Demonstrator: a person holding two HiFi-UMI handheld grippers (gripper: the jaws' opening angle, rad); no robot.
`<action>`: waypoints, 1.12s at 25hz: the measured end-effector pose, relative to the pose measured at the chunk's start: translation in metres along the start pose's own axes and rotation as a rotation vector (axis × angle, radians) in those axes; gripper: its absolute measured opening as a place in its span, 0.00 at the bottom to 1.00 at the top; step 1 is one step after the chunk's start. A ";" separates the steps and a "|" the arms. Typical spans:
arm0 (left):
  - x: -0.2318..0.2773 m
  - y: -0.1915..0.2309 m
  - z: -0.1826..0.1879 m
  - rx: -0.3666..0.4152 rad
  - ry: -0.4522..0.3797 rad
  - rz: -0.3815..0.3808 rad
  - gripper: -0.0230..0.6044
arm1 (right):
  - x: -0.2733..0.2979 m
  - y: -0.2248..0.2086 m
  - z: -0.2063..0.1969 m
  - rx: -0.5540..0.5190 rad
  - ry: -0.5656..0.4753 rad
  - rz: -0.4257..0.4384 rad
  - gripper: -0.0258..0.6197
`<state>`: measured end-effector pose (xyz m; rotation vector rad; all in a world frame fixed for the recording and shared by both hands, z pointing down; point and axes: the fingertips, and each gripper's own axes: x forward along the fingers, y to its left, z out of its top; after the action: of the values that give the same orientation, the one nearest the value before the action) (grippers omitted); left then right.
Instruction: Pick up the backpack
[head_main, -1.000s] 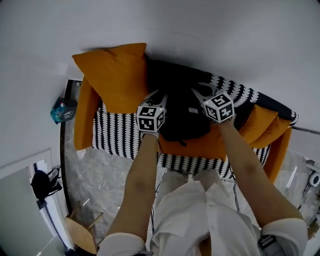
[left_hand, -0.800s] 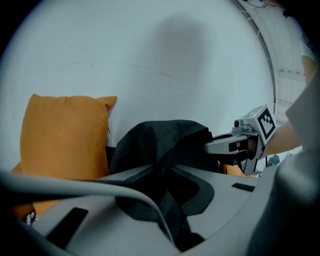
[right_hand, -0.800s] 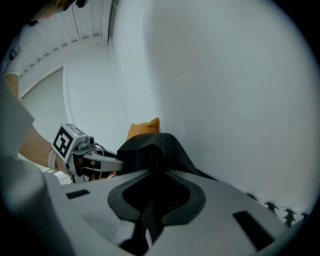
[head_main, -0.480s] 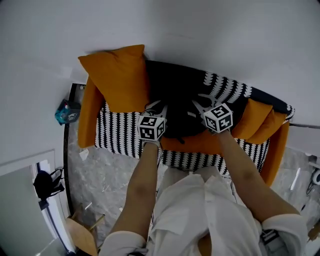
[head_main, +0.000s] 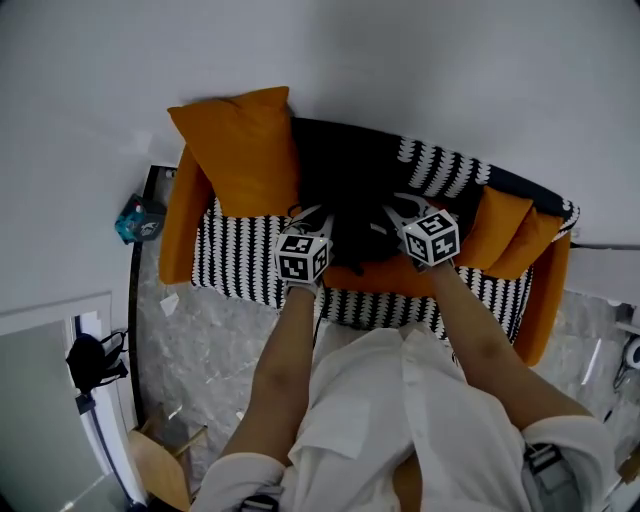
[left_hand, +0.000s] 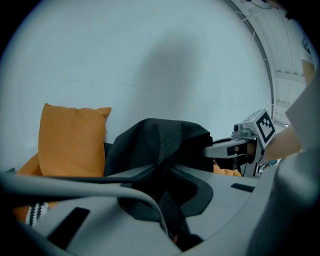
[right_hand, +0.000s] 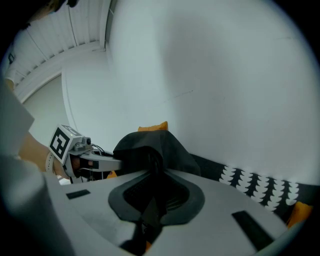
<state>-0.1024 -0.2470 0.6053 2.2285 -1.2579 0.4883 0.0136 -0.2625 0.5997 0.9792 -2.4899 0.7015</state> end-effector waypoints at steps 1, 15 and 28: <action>-0.004 -0.003 0.001 0.001 -0.003 0.002 0.11 | -0.004 0.002 0.000 0.003 -0.002 0.003 0.10; -0.056 -0.047 0.024 0.020 -0.063 -0.004 0.11 | -0.058 0.034 0.016 -0.035 -0.034 0.036 0.10; -0.108 -0.109 0.105 0.109 -0.236 -0.058 0.11 | -0.145 0.053 0.093 -0.138 -0.247 0.018 0.10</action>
<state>-0.0566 -0.1918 0.4341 2.4650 -1.3052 0.2841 0.0612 -0.2059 0.4357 1.0487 -2.7197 0.4275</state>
